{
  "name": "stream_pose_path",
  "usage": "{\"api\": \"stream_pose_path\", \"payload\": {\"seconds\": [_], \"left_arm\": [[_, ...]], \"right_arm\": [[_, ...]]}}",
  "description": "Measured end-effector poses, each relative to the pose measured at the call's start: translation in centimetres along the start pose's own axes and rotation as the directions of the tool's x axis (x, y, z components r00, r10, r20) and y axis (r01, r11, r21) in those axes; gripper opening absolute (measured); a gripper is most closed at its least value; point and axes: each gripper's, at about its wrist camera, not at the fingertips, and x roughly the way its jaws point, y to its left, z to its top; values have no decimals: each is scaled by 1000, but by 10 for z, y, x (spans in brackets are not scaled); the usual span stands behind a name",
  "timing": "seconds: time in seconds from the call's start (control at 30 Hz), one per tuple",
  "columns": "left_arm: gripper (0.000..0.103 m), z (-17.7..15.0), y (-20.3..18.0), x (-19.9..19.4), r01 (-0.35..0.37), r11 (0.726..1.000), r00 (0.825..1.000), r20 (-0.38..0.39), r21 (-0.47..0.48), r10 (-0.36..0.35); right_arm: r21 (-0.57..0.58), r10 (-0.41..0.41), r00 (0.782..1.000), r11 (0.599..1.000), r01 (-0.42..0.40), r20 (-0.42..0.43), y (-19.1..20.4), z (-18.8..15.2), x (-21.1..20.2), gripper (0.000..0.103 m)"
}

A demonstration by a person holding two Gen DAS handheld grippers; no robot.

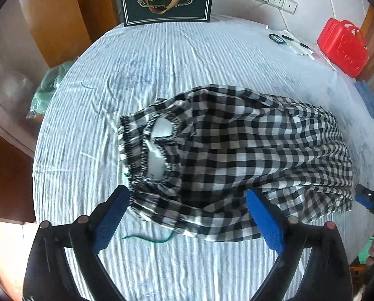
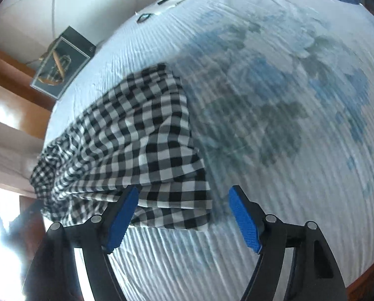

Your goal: Fold clothes

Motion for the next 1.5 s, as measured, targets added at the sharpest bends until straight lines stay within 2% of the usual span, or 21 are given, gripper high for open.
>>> {"api": "stream_pose_path", "payload": {"seconds": [0.2,0.23,0.3,0.33,0.47,0.53,0.6,0.67,0.77,0.8,0.83,0.97,1.03,1.1,1.23,1.3,1.33,1.37,1.4,1.43,1.5], "left_arm": [[96,3,27,-3,5,1000,1000,5,-5,-5],[96,3,32,-4,10,1000,1000,7,-10,-9],[96,2,43,-7,17,1000,1000,12,-22,-17],[96,2,49,-9,19,999,1000,17,-30,-19],[96,1,71,-24,29,997,998,49,-70,-26],[96,1,79,-33,36,995,997,66,-90,-30],[96,0,86,-41,44,993,996,84,-108,-35],[96,0,91,-47,51,992,995,96,-119,-40],[96,3,89,-51,64,990,994,101,-124,-52],[96,5,86,-51,67,990,993,100,-121,-55],[96,7,82,-50,74,991,993,99,-113,-63],[96,15,56,-41,117,991,991,70,-71,-112],[96,19,36,-30,159,986,987,42,-45,-157],[96,23,18,-15,183,983,983,7,-19,-183],[96,29,-7,22,130,991,990,-57,18,-129],[96,32,-12,41,78,997,994,-77,26,-76],[94,35,-14,48,77,997,994,-80,26,-74],[82,37,-15,51,99,995,992,-82,18,-98],[43,40,-18,50,125,992,988,-90,12,-123],[15,43,-22,48,148,989,984,-101,9,-147],[11,48,-28,34,169,985,983,-77,26,-166]], "right_arm": [[-45,-151,988,987,151,11,29,-10,25,83],[-73,-193,981,978,193,8,36,-10,28,65],[-83,-207,978,975,208,18,44,-9,24,19],[-83,-208,978,974,209,27,48,-8,20,8],[-250,-47,976,963,101,214,116,-14,-37,8],[-405,90,965,914,18,246,169,-21,-55,8],[-500,193,965,862,-80,177,217,-25,-46,8],[-590,241,969,791,-162,58,249,-46,-24,8],[-600,209,969,762,-244,-128,270,-63,29,17],[-598,196,962,754,-271,-190,277,-69,46,24],[-595,181,951,746,-299,-250,283,-75,64,25],[-537,238,950,785,-310,-200,251,-65,36,35],[-518,245,962,811,-272,-123,222,-56,10,38],[-484,189,980,853,-195,-62,198,-39,3,38],[-363,128,991,922,-135,-43,143,-22,1,38],[-335,124,991,933,-133,-49,122,-22,-5,38],[-327,122,991,936,-133,-53,116,-22,-5,38],[-318,120,991,939,-133,-58,111,-21,-5,38],[-310,119,991,942,-132,-62,106,-20,-5,38],[-301,117,991,944,-132,-67,101,-19,-4,38],[-287,124,990,948,-139,-68,100,-18,1,38]]}}
